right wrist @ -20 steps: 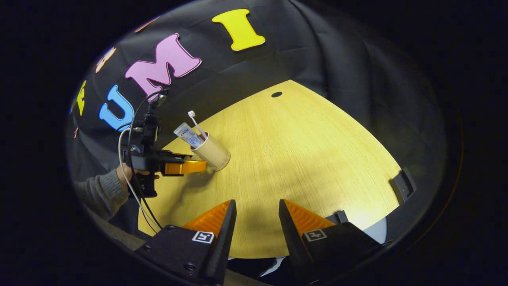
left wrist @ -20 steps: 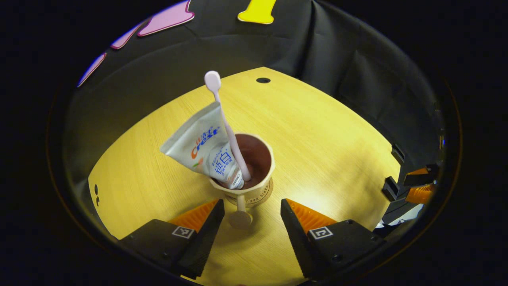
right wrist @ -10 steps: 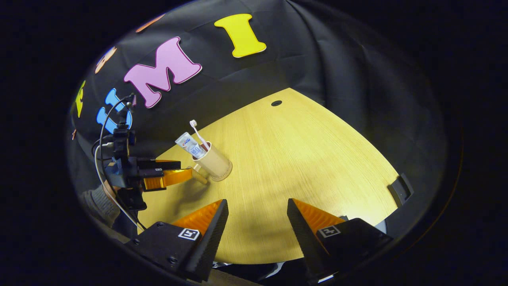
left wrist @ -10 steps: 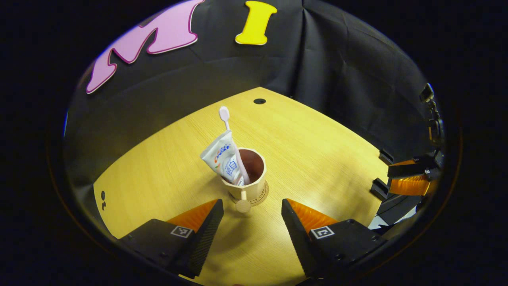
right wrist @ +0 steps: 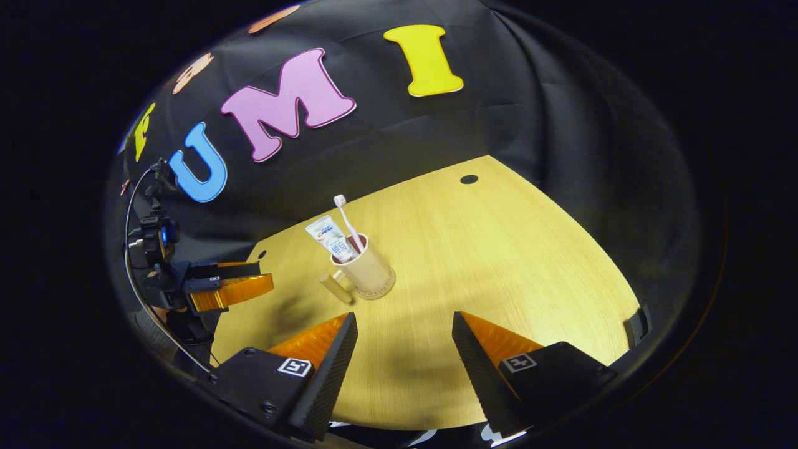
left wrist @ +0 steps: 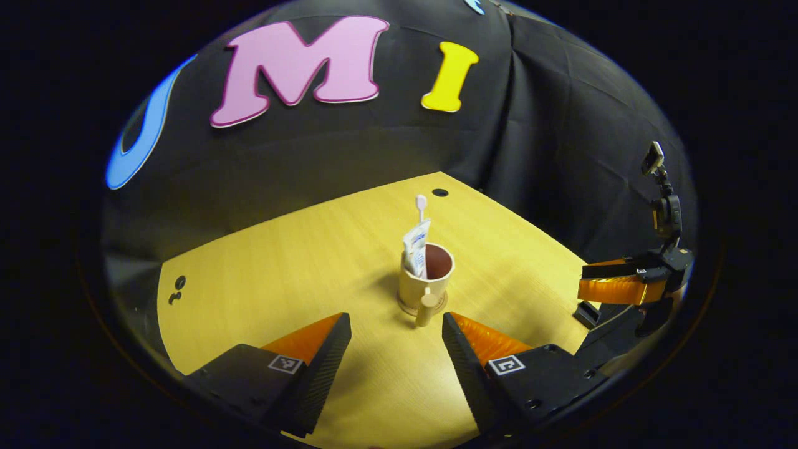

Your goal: Put the toothbrush and toothpaste on the desktop into the cup, then pick up the cup and place it on the coaster on the desktop.

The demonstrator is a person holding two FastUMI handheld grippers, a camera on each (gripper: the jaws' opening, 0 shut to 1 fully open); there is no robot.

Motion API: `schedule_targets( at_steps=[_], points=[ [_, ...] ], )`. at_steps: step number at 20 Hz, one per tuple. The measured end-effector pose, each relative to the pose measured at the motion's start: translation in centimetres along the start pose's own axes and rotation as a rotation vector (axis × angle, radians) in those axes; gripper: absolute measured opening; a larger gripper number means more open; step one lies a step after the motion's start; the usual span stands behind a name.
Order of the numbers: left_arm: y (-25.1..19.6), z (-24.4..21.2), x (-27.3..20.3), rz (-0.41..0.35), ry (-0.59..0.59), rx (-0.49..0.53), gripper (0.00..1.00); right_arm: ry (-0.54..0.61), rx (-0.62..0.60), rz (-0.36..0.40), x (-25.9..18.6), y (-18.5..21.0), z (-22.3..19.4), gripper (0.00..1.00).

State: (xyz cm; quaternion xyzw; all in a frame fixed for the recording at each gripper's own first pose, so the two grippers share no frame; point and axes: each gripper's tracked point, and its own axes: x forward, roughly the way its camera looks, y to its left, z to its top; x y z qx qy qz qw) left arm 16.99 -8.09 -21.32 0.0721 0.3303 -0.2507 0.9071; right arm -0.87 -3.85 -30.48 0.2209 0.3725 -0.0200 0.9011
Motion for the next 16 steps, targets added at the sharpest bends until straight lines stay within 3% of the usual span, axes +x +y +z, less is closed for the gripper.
schedule_targets(
  at_steps=[10,16],
  points=[
    [5.3,-3.5,-7.7,0.156,-0.028,-0.193,0.92,0.045,-0.032,0.067,2.5,1.9,1.1,0.97],
    [6.9,-4.8,-8.2,0.220,-0.045,-0.250,0.96,0.057,-0.058,0.104,3.3,3.4,2.0,0.97]
  ],
)
